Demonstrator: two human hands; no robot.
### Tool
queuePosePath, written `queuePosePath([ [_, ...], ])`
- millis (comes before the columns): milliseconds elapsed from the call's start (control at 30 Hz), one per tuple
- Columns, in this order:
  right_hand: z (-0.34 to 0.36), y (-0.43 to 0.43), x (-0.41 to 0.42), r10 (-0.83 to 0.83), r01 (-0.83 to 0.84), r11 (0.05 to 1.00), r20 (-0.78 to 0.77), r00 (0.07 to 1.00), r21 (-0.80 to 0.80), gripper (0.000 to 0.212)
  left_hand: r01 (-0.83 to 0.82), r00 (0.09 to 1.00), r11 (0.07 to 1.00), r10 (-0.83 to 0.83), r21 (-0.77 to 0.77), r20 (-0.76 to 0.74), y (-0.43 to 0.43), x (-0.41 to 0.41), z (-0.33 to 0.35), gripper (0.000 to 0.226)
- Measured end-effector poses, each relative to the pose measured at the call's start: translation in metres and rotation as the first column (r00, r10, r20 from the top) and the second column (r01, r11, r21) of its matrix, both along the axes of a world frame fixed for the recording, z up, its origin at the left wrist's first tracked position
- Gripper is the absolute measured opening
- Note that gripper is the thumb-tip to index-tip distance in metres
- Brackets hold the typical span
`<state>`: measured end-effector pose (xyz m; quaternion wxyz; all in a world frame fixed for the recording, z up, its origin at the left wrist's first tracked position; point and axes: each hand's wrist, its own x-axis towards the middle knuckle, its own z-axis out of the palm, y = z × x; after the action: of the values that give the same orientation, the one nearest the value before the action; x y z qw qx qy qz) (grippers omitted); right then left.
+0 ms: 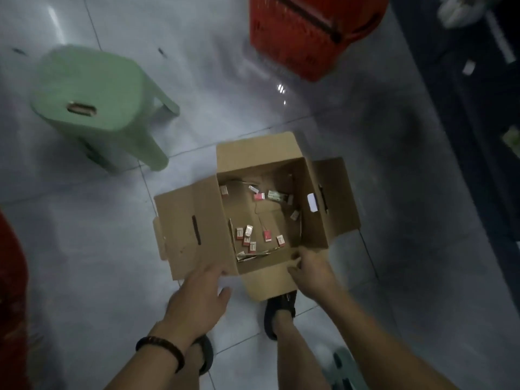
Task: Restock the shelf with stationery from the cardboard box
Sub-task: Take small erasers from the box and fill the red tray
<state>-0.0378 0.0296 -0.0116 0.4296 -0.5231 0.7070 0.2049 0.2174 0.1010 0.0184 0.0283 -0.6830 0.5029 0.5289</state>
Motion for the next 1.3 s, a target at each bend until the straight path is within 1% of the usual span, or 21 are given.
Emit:
queuePosePath([
  [100,-0.118,-0.031,-0.006,0.066,-0.063,0.997,-0.051,0.997,0.047,0.031,-0.096,0.995,0.995,0.096,0.003,-0.025,-0.012,-0.026,-0.088,0.024],
  [133,-0.155,-0.038,-0.007,0.086,-0.080,0.994,-0.073,0.994,0.077,0.037,-0.135,0.991,0.991,0.135,0.003,-0.015,-0.015,-0.034,-0.116,0.025],
  [200,-0.223,-0.048,-0.003,0.103,-0.090,0.990,-0.119,0.988,0.108,0.058,-0.239,0.971,0.971,0.239,-0.021,0.019,-0.022,-0.047,-0.168,0.023],
  [267,-0.279,-0.049,0.004,0.128,-0.108,0.987,-0.169,0.977,0.122,0.071,-0.353,0.934,0.935,0.355,-0.043,0.050,-0.022,-0.058,-0.210,0.023],
  [333,-0.322,-0.045,0.011,0.126,-0.100,0.986,-0.202,0.971,0.133,0.073,-0.423,0.902,0.902,0.428,-0.080,0.059,-0.019,-0.065,-0.237,0.024],
  [400,-0.349,-0.039,0.015,0.112,-0.091,0.990,-0.212,0.971,0.109,0.070,-0.470,0.877,0.874,0.478,-0.123,0.053,-0.015,-0.071,-0.251,0.024],
  [500,-0.370,-0.028,0.013,0.125,-0.127,0.992,-0.214,0.969,0.005,0.062,-0.501,0.856,0.854,0.512,-0.141,0.064,-0.012,-0.078,-0.258,0.025],
  [633,-0.374,-0.027,0.004,0.007,-0.015,0.999,-0.175,0.985,-0.046,0.054,-0.510,0.851,0.850,0.521,-0.135,0.064,-0.012,-0.079,-0.259,0.029],
  [767,-0.373,-0.040,-0.001,0.042,-0.059,0.993,-0.165,0.985,-0.099,0.056,-0.502,0.853,0.854,0.515,-0.139,0.082,-0.016,-0.078,-0.259,0.029],
  [833,-0.374,-0.044,0.002,0.014,-0.037,0.984,-0.127,0.992,-0.175,0.052,-0.501,0.853,0.853,0.515,-0.144,0.085,-0.018,-0.077,-0.261,0.029],
  [900,-0.376,-0.047,0.010,-0.024,0.012,0.967,-0.045,0.999,-0.255,0.040,-0.502,0.851,0.851,0.518,-0.153,0.091,-0.018,-0.076,-0.262,0.029],
  [967,-0.376,-0.044,0.015,0.033,-0.038,0.960,-0.022,0.999,-0.278,0.033,-0.507,0.847,0.848,0.523,-0.156,0.092,-0.018,-0.077,-0.263,0.029],
  [1033,-0.376,-0.038,0.019,0.163,-0.163,0.947,-0.021,0.986,-0.277,0.034,-0.513,0.842,0.843,0.531,-0.160,0.099,-0.018,-0.079,-0.263,0.030],
  [1100,-0.376,-0.034,0.021,0.301,-0.288,0.917,0.006,0.954,-0.275,0.038,-0.517,0.838,0.839,0.536,-0.169,0.099,-0.017,-0.079,-0.264,0.030],
  [1133,-0.376,-0.034,0.024,0.388,-0.369,0.890,0.018,0.921,-0.267,0.043,-0.520,0.836,0.836,0.540,-0.175,0.098,-0.017,-0.080,-0.264,0.031],
  [1200,-0.375,-0.038,0.033,0.506,-0.482,0.840,0.038,0.861,-0.250,0.062,-0.527,0.831,0.831,0.548,-0.178,0.097,-0.017,-0.080,-0.265,0.032],
  [1267,-0.376,-0.042,0.039,0.560,-0.538,0.817,0.058,0.827,-0.208,0.085,-0.535,0.826,0.826,0.555,-0.177,0.093,-0.017,-0.081,-0.266,0.033],
  [1300,-0.377,-0.042,0.042,0.602,-0.583,0.791,0.065,0.796,-0.188,0.094,-0.535,0.826,0.825,0.556,-0.180,0.092,-0.017,-0.081,-0.266,0.033],
])
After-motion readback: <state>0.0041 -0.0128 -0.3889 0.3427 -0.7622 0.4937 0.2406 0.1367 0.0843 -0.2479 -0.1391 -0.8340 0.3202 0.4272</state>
